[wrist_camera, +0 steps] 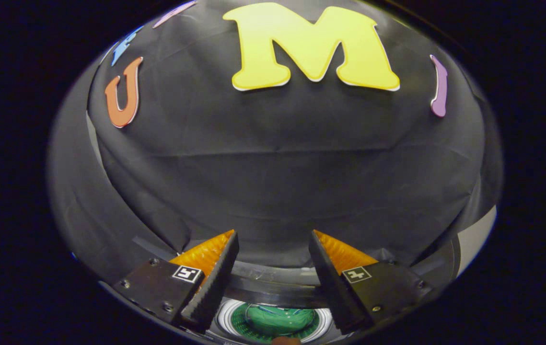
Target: Put the clothes into the washing machine and then close the washing machine lid.
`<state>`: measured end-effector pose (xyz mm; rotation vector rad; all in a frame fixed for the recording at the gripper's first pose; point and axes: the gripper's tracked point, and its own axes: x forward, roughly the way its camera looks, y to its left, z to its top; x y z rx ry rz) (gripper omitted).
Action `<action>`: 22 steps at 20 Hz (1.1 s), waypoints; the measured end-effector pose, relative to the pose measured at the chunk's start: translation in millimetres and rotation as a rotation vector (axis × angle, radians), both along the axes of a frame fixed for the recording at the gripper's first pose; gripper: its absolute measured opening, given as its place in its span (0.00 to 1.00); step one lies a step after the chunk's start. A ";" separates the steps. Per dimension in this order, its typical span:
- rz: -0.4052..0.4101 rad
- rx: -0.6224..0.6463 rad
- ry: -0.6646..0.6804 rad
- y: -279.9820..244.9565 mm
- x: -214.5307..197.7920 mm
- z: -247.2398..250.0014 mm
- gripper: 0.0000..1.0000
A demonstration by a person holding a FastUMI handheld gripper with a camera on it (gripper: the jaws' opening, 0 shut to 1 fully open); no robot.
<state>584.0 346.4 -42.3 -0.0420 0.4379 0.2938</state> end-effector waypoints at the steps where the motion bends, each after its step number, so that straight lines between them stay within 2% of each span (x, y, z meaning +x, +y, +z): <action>1: 0.002 0.002 -0.020 0.0 -3.1 0.7 0.92; 13: -0.002 0.013 -0.112 -2.2 -31.0 -3.6 0.92; 22: 0.010 0.022 -0.172 -7.1 -84.8 -24.9 0.92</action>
